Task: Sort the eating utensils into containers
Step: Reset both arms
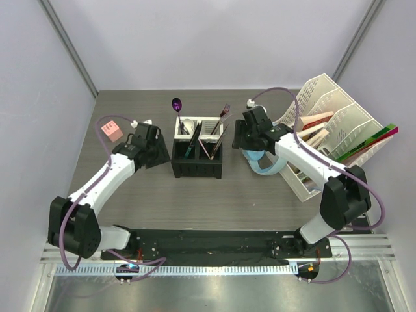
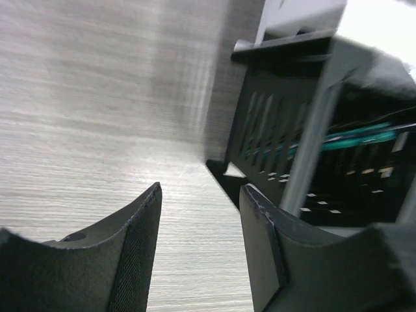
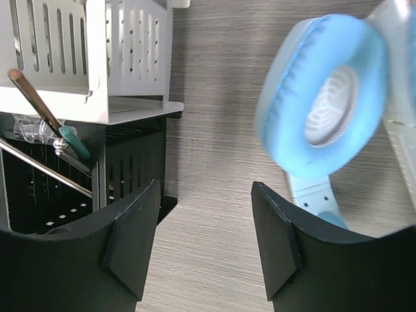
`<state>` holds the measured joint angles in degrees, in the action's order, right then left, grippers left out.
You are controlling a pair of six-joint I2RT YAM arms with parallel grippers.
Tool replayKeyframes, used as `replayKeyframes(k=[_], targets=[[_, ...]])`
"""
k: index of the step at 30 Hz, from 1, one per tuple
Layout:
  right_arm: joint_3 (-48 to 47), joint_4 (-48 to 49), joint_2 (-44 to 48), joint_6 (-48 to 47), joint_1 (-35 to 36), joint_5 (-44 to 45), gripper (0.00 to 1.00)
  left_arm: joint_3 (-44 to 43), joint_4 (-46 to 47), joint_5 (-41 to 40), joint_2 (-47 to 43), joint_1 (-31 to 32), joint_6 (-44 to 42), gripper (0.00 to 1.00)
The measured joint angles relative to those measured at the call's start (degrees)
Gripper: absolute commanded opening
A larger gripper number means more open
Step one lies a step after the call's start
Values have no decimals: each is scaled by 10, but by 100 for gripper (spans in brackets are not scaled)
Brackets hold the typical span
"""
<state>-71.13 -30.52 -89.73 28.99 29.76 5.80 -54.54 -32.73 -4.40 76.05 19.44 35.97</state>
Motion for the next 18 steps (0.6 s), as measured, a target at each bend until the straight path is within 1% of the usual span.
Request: replayKeyframes(k=[3,11,15,16,18], targets=[[-6,-12,12,-2,-11,6,64,-30,-12,-8,-11,-12,0,53],[-57,-21,54,5,-56,16,65,-115,-45,-24,-27,-75,0,53],[-78,-19,66,14,-68,17,65,-135,-56,-22,-28,-84,1,53],[-78,-18,68,17,-71,16,65,-136,-58,-19,-29,-84,4,51],[-78,-19,68,25,-75,14,65,-136,-63,-14,-31,-84,12,46]])
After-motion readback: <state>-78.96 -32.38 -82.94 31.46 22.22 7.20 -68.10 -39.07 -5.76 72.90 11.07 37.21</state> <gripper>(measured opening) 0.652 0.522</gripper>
